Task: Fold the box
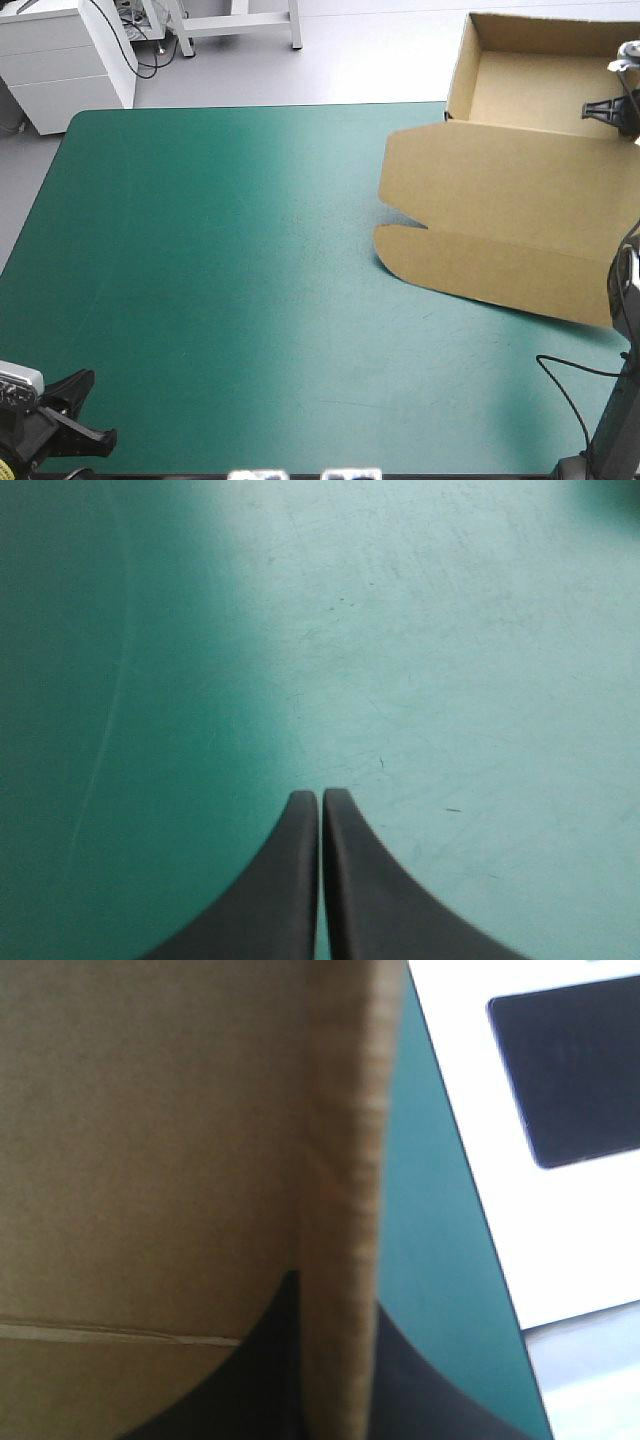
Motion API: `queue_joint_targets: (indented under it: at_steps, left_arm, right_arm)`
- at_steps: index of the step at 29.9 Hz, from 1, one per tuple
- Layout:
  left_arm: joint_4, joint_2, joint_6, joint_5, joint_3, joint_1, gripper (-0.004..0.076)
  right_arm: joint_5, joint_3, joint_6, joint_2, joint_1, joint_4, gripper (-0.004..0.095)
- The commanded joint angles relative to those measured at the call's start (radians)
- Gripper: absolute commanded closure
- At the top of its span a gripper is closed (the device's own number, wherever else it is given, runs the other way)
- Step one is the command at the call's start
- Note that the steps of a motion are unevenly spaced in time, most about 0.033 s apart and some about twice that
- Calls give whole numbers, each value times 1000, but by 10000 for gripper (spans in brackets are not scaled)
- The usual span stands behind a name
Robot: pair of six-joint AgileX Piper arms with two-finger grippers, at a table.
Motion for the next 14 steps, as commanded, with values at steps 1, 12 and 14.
queue_joint_targets:
  at_steps: [1,12,14]
  left_arm:
    - [39,15,-9,-50,-21,-6,731]
    - [34,15,-9,-48,-21,-6,731]
    - [34,15,-9,-48,-21,-6,731]
  right_arm:
    - [-5,-28,-22,25,-19,6,927]
    - [-5,-28,-18,128,-43,16,887]
    - [-5,-28,-18,128,-61,39,804]
